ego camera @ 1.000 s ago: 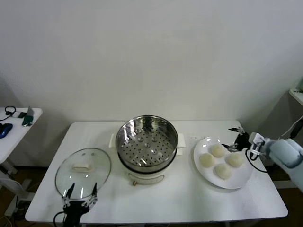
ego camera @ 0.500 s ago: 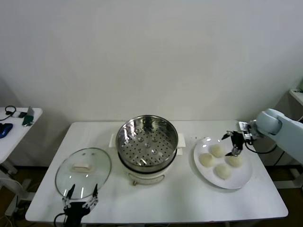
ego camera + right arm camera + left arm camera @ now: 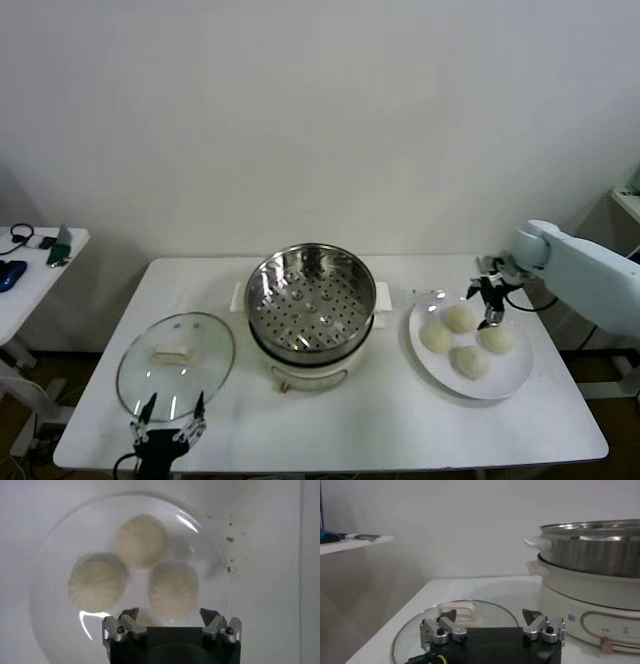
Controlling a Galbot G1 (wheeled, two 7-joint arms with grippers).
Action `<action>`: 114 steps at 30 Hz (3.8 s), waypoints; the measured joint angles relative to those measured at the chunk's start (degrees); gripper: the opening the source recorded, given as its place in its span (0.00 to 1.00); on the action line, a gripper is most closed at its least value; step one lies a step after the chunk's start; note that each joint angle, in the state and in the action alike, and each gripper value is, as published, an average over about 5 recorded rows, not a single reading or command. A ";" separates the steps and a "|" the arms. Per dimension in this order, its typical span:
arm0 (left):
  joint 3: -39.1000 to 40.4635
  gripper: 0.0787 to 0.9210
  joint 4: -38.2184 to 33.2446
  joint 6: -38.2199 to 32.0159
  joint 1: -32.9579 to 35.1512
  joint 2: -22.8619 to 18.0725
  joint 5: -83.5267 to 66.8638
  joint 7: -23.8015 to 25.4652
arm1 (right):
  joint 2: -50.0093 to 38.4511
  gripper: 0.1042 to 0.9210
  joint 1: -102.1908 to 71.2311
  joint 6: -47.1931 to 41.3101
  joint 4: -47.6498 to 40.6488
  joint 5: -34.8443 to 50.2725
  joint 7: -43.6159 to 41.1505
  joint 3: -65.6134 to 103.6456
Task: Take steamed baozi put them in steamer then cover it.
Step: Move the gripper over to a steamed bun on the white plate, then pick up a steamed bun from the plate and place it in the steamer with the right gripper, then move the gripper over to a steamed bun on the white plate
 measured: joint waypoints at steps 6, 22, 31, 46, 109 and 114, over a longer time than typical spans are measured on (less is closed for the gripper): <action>0.36 0.88 0.42 -0.07 -0.10 0.00 0.29 0.00 | 3.30 0.86 -1.79 0.55 -4.45 -1.39 0.15 1.62; 0.15 0.88 0.81 0.24 -0.47 0.28 0.30 -0.30 | 4.85 0.69 0.35 2.10 -4.78 -0.77 -0.68 0.76; 0.31 0.88 0.70 0.48 -0.40 0.52 0.64 -0.38 | 4.90 0.69 17.60 7.08 5.94 4.99 -2.46 -10.07; 0.41 0.88 0.25 0.15 -1.38 1.06 0.33 -0.34 | 16.17 0.69 37.96 21.56 26.27 5.50 -1.29 -18.88; 2.00 0.88 -0.29 -1.04 -1.21 0.96 1.45 -0.67 | 4.10 0.88 49.14 -0.75 35.48 32.27 8.16 -49.39; 1.71 0.88 -0.14 -0.88 -1.79 1.12 1.04 -0.61 | -0.67 0.88 46.48 -7.56 38.91 32.94 10.96 -50.44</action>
